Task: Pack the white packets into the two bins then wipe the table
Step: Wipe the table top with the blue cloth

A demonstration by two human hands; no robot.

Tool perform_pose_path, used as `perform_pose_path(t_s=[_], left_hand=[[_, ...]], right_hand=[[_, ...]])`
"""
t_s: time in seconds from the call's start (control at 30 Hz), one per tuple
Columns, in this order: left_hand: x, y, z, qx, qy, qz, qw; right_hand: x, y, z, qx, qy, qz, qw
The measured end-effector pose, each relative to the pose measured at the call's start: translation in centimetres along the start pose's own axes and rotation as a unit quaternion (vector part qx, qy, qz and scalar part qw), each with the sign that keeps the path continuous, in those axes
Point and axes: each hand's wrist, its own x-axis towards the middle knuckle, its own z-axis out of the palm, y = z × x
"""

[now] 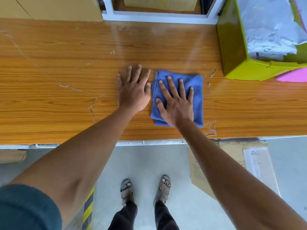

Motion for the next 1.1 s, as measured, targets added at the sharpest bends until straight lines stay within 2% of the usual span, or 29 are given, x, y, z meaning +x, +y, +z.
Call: perform_pose_path(t_s=[0.13, 0.43, 0.53, 0.63, 0.77, 0.97, 1.1], left_hand=[[-0.2, 0.2, 0.0, 0.015, -0.003, -0.002, 1.0], [0.0, 0.1, 0.3, 0.024, -0.001, -0.015, 1.0], [-0.2, 0.4, -0.1, 0.033, -0.009, -0.025, 0.999], [-1.2, 2.2, -0.4, 0.019, -0.026, -0.072, 0.997], [-2.6, 6.8, 0.3, 0.002, -0.035, -0.099, 0.995], [-0.3, 8.6, 1.2, 0.009, -0.032, -0.114, 0.993], [0.1, 8.5, 1.6, 0.007, -0.028, -0.11, 0.994]], right_hand=[[-5.3, -0.4, 0.6, 0.001, -0.007, -0.024, 1.0], [6.3, 2.1, -0.2, 0.019, -0.015, 0.001, 1.0], [2.3, 2.5, 0.4, 0.012, 0.011, -0.024, 1.0], [-4.4, 4.1, 0.7, 0.009, 0.022, -0.054, 0.998], [-7.3, 6.8, 0.0, 0.0, -0.001, -0.077, 0.997], [1.8, 9.1, -0.5, -0.004, -0.001, -0.09, 0.996], [9.1, 11.0, -1.7, -0.019, -0.022, -0.064, 0.998]])
